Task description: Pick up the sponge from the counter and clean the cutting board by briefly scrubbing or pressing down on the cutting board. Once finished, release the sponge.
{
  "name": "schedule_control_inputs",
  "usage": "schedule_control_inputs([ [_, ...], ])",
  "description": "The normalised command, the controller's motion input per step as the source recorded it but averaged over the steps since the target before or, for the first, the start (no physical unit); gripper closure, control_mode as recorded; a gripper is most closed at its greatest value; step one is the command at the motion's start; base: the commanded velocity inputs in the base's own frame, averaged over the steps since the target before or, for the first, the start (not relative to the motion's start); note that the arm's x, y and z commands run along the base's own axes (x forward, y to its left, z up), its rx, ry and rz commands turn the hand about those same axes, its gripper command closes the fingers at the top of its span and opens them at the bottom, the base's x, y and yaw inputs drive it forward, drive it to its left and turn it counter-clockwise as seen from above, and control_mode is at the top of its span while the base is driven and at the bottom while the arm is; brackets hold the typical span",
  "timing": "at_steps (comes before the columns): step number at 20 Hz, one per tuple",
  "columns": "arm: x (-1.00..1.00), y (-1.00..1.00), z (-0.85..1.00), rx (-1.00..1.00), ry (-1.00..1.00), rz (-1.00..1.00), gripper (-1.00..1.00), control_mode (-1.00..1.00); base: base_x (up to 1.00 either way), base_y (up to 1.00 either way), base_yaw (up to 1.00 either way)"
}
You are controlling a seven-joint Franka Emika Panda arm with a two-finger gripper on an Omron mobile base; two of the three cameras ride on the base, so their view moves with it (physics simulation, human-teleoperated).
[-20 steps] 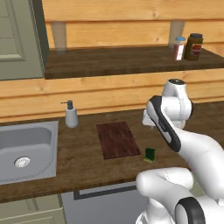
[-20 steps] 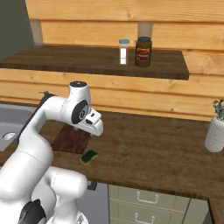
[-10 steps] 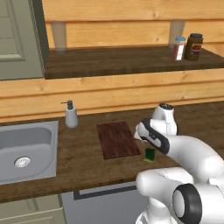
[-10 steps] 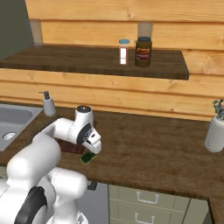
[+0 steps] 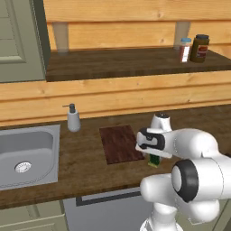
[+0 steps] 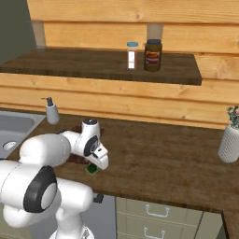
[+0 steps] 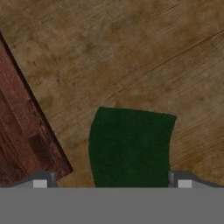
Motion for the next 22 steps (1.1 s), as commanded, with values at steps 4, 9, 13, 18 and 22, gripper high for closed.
schedule_control_inputs([
  [4, -0.03, -0.13, -0.09, 0.0, 0.02, 0.0, -1.0, -1.0, 0.0, 0.0, 0.0],
  [9, -0.34, -0.17, -0.05, 0.0, 0.0, 0.0, -1.0, -1.0, 0.0, 0.0, 0.0],
  [13, 0.05, 0.14, -0.26, -0.04, 0.0, 0.0, -1.0, -1.0, 0.0, 0.0, 0.0],
  [18, 0.17, 0.25, -0.33, -0.06, 0.0, 0.0, -1.0, -1.0, 0.0, 0.0, 0.0],
  [22, -0.01, 0.0, -0.62, -0.08, 0.0, 0.0, 1.0, -1.0, 0.0, 0.0, 0.0],
])
